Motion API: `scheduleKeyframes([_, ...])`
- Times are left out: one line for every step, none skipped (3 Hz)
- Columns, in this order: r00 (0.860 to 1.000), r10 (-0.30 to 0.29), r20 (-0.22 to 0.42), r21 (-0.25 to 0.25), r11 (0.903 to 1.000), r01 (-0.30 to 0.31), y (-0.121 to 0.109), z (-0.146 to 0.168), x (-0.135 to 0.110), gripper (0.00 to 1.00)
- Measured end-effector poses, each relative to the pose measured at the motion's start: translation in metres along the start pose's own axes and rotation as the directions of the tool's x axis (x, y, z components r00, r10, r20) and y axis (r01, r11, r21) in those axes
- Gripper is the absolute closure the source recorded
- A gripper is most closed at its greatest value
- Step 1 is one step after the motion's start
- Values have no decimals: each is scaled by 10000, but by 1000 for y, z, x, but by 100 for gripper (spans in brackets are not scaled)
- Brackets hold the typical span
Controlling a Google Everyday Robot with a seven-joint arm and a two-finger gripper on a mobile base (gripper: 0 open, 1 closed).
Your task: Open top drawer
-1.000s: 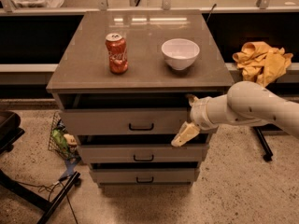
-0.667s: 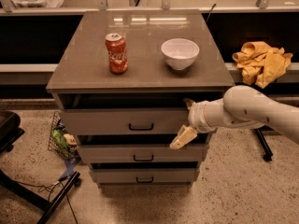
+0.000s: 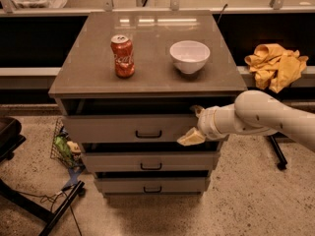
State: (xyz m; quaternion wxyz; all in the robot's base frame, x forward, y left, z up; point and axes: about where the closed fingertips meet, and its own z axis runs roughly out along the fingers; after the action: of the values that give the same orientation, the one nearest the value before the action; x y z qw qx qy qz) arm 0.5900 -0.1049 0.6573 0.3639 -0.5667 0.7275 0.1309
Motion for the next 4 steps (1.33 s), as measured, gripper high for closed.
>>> scheduleKeyframes([10000,-8,6,-28,10000,8,1,1,-1,60])
scheduleKeyframes([10000,-8,6,-28,10000,8,0,-3,-5,84])
scheduleKeyframes([10000,-8,7,-27,10000,8,-2,-9,-10,100])
scheduleKeyframes([10000,-9,7,-28,10000,9,-3,-11,-12,100])
